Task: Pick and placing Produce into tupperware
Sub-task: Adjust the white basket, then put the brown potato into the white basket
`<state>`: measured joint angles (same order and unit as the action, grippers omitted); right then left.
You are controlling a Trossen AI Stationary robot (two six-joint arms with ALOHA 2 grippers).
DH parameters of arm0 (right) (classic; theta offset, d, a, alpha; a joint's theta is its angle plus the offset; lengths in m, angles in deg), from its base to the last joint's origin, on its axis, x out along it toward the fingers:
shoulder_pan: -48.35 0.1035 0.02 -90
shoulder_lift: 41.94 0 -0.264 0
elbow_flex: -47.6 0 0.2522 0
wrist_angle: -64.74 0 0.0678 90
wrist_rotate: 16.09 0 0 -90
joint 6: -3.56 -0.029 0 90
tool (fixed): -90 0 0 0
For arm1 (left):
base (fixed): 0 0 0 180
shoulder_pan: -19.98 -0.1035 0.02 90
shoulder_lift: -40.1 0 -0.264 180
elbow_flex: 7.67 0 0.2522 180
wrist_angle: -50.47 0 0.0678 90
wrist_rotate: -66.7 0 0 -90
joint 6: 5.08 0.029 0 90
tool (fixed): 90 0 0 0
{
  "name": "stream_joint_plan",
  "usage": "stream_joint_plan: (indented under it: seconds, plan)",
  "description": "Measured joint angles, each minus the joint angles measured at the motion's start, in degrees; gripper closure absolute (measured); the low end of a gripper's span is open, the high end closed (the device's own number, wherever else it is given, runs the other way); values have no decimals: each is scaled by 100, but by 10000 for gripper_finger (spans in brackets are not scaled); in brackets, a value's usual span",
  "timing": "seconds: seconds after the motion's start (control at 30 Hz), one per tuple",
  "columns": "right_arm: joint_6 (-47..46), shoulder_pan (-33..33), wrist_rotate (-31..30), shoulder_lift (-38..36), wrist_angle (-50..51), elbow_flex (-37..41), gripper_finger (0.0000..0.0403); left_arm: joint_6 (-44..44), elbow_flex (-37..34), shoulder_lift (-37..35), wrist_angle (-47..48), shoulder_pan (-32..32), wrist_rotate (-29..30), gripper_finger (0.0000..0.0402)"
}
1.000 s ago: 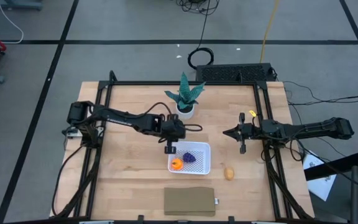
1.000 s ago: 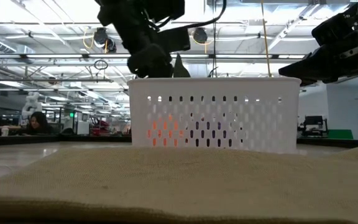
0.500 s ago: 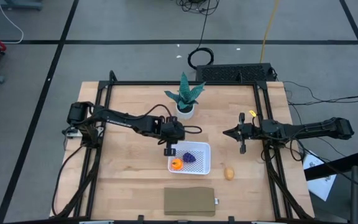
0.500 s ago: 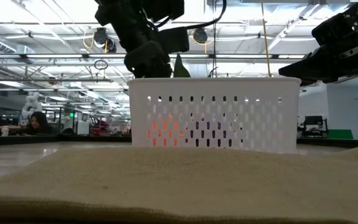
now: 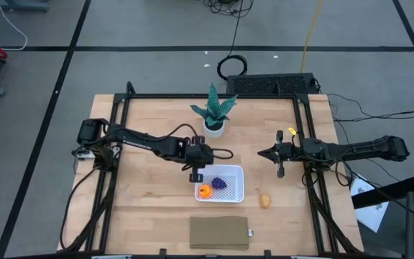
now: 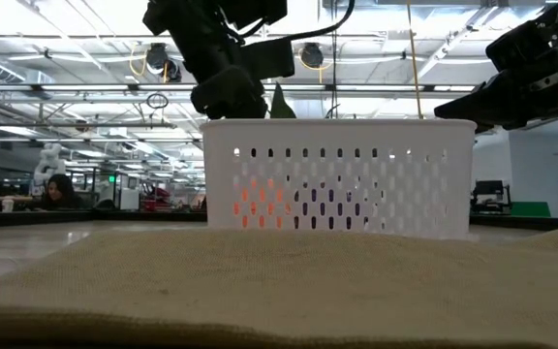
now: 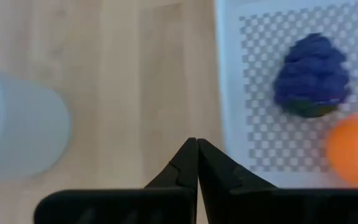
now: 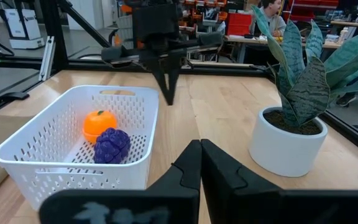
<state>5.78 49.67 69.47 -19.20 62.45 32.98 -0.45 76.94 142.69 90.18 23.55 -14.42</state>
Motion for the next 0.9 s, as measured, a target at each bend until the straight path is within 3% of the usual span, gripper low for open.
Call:
stream_joint_plan:
  seconds: [0.2, 0.53, 0.67, 0.9]
  plan:
    - [-2, 2, 2, 0, 2, -2, 403, 475, 0, -262, -170, 12, 455, 394]
    - [-2, 0, 2, -2, 6, -2, 403, 978, -163, -1521, -330, 29, 1222, 400]
    - [-19, 2, 2, 0, 55, 0, 403, 1022, -1064, -2281, -1240, -136, 1123, 401]
    - [-293, 0, 2, -2, 62, 0, 403, 902, -3105, -3872, -2676, -426, 319, 401]
